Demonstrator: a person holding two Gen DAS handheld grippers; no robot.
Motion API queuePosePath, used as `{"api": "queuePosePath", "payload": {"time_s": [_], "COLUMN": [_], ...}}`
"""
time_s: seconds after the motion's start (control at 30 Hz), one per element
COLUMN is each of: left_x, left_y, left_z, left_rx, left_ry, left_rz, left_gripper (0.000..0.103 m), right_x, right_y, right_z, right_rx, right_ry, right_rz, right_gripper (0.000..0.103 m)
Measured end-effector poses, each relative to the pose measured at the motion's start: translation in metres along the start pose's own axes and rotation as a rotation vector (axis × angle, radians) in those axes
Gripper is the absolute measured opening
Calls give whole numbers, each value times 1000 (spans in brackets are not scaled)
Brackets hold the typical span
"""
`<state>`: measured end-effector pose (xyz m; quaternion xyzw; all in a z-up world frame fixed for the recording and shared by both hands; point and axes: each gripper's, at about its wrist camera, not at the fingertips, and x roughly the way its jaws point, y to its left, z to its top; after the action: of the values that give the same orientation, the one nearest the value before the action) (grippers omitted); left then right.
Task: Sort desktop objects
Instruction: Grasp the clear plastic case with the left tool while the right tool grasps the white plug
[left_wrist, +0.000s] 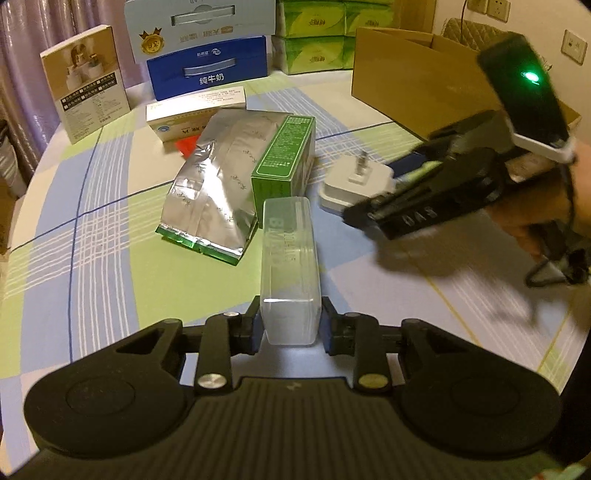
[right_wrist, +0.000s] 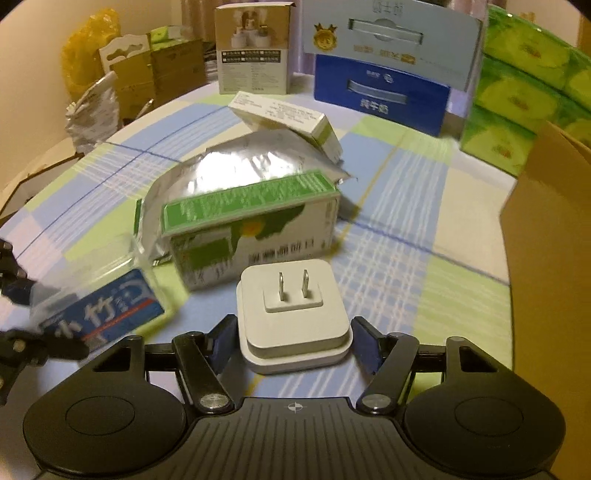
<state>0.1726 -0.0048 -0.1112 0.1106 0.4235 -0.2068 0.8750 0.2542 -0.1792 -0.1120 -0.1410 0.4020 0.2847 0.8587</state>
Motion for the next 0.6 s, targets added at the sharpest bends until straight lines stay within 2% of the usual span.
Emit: {"api": "queuePosePath", "payload": {"time_s": [0.3,0.37,0.4,0.6], "left_x": [-20,-24,-25,-21], "left_y": [-39,-47,-49,-57], "left_z": [-18,-22,-22,-21], "left_rx": [-56,-58,-64,-60], "left_ry": [-13,-25,-30,-52], "left_rz": [16,23,27,53], "left_gripper": [25,28,33,34], "right_x": [-64,-75,-80,-94], "right_y": [18,22,25,32], "right_z": [-61,-72,-79,-103], "right_rx": [178,197,204,207], "right_ry": [22,15,7,-47], "right_rz": [-64,-74,-79,-101], "right_gripper": [63,63,64,64]}}
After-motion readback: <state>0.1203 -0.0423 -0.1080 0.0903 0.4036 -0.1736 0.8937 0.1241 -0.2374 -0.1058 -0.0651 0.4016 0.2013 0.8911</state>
